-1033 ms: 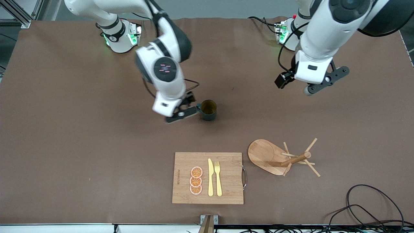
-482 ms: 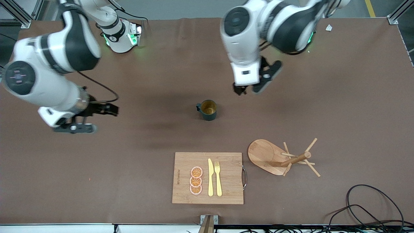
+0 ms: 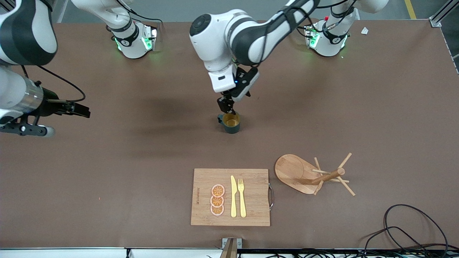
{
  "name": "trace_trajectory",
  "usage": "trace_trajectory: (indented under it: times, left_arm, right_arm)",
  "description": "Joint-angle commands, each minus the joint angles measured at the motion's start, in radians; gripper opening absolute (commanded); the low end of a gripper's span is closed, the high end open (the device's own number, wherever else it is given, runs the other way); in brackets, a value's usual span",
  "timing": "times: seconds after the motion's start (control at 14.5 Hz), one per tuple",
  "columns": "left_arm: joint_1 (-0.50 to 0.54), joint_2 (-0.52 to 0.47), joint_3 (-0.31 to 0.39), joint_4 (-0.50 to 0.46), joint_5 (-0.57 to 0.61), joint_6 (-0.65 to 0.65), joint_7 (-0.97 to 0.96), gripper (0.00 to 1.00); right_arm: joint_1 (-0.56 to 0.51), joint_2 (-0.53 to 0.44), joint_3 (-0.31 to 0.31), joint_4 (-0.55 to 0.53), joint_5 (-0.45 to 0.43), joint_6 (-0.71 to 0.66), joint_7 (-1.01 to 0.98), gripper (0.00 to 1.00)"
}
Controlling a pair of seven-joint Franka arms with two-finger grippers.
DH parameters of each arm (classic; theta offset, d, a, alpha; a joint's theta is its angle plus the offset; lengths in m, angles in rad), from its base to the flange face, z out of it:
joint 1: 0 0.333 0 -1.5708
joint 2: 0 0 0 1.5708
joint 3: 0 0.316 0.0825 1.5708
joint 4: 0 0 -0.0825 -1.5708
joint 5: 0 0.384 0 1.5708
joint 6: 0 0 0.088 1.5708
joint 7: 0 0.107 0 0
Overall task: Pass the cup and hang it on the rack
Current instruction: 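Set the mug down while the left gripper reaches over its handle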
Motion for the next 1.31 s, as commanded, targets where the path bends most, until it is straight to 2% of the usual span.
trace_trajectory:
  times: [0.0, 0.14, 0.34, 0.55, 0.83, 0.96, 1.24]
  left_arm:
    - [-0.089, 0.111, 0.010, 0.046, 0.150, 0.043, -0.135, 1.00]
    - [-0.147, 0.174, 0.044, 0.082, 0.209, 0.079, -0.228, 1.00]
    - [-0.258, 0.241, 0.154, 0.106, 0.209, 0.118, -0.288, 1.00]
    - [-0.286, 0.309, 0.205, 0.106, 0.209, 0.174, -0.346, 1.00]
    - [-0.293, 0.372, 0.231, 0.148, 0.209, 0.225, -0.380, 1.00]
    - [-0.292, 0.389, 0.234, 0.149, 0.209, 0.241, -0.394, 1.00]
    - [-0.284, 0.401, 0.234, 0.148, 0.200, 0.271, -0.429, 1.00]
  right_arm:
    - [-0.066, -0.024, 0.022, -0.002, -0.024, -0.031, -0.037, 1.00]
    - [-0.113, -0.024, 0.024, 0.001, -0.013, -0.036, -0.039, 1.00]
    - [-0.164, -0.020, 0.024, 0.024, -0.007, -0.036, -0.039, 1.00]
    - [-0.167, -0.015, 0.025, 0.087, -0.010, -0.086, -0.037, 1.00]
    - [-0.163, -0.012, 0.025, 0.103, -0.007, -0.095, -0.028, 1.00]
    - [-0.152, -0.014, 0.030, 0.101, -0.005, -0.144, -0.019, 1.00]
    - [-0.149, -0.038, 0.037, 0.098, -0.002, -0.141, -0.021, 1.00]
